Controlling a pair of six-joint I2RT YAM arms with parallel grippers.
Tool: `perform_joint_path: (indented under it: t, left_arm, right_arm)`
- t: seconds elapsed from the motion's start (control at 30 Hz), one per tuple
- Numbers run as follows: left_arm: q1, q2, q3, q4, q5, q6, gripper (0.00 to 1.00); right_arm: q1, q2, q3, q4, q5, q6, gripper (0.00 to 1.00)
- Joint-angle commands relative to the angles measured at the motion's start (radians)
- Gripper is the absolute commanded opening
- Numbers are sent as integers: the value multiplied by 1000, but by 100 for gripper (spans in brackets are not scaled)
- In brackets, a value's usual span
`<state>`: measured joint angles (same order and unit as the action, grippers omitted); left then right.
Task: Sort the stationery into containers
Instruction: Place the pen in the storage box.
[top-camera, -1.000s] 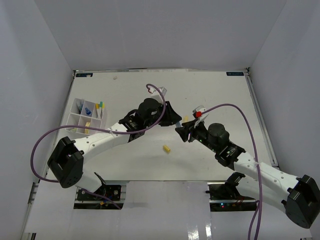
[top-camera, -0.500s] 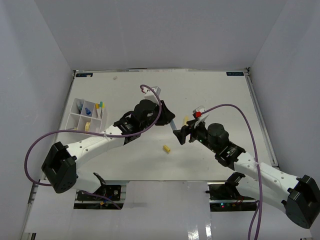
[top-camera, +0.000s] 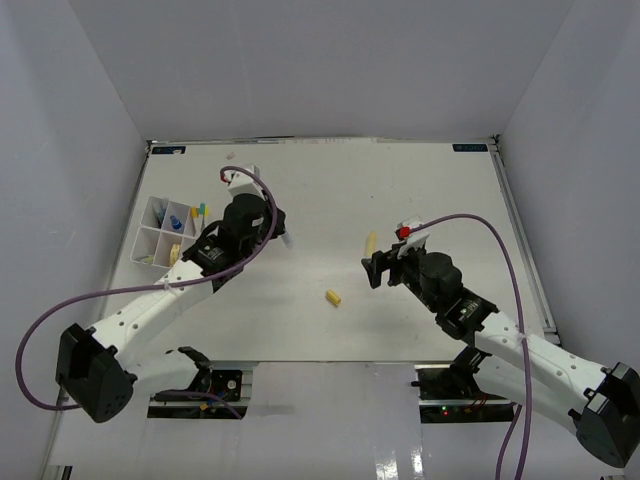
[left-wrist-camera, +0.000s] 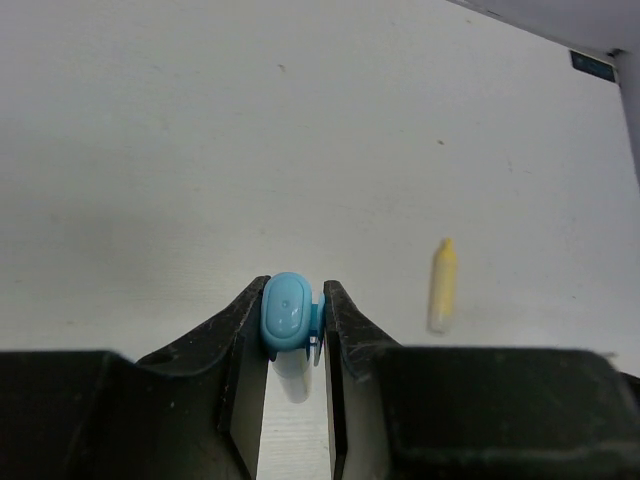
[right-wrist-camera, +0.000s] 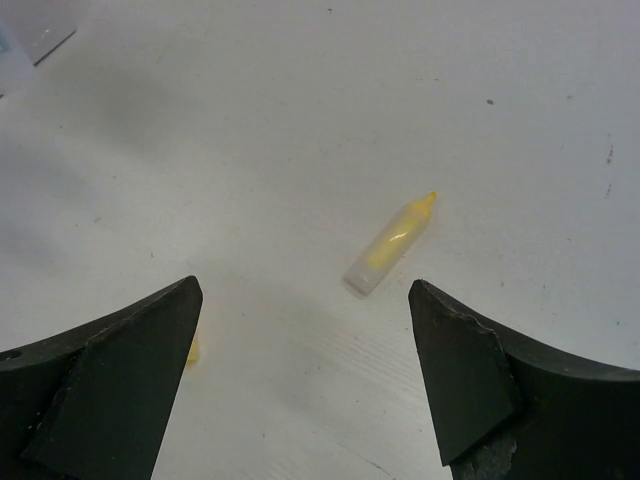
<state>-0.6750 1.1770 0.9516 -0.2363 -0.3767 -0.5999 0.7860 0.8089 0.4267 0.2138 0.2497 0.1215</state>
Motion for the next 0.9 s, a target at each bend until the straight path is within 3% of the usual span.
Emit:
perform_joint_path:
  t: [0.0,0.33,0.6,0.87]
  left_arm:
    - [84,-85,-19,-84,-50,48,0]
    - [247,-223,-37,-184,-212,207,0]
    - [331,-221,-103,-202,-286,262,0]
    - [488,-215,-169,-118,-217,310,0]
  right_arm:
    - [1,-17,-14,-5,82,-22,90]
    - [-10,18,-40,2,135,-31,91]
    - [-16,21,-72,39,125,-36,90]
    - [-21,1,-91,53,114,-26,91]
